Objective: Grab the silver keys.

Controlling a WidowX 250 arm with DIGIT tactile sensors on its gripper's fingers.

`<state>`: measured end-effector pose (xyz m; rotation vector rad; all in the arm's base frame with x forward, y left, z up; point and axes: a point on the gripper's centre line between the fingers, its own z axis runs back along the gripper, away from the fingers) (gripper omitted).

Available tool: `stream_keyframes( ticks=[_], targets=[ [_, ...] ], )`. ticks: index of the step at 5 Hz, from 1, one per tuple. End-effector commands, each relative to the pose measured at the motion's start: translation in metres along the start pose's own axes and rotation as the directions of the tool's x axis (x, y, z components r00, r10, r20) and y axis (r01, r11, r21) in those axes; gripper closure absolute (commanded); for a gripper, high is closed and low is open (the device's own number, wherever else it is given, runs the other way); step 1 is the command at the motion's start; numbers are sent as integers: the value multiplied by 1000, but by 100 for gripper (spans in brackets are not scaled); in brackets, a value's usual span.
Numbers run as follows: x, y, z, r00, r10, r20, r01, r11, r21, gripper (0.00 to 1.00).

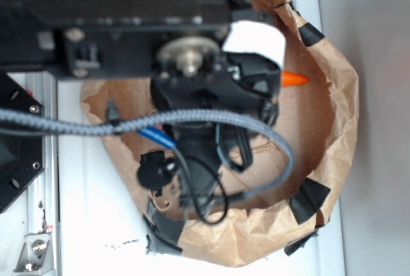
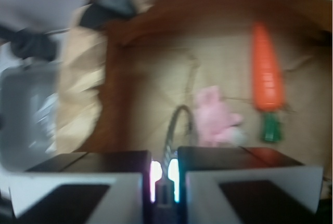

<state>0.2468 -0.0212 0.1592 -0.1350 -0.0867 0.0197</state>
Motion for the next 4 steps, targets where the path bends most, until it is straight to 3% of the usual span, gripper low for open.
stream_keyframes(
  ticks=[1,2,4],
  targets=[
    [14,-8,-16,997,-9,-75,20,989,143,100],
    [7,-15,-21,994,-65,-91,78,985,157,100],
    [13,-5,-18,999,6,-39,0,990,139,100]
  ],
)
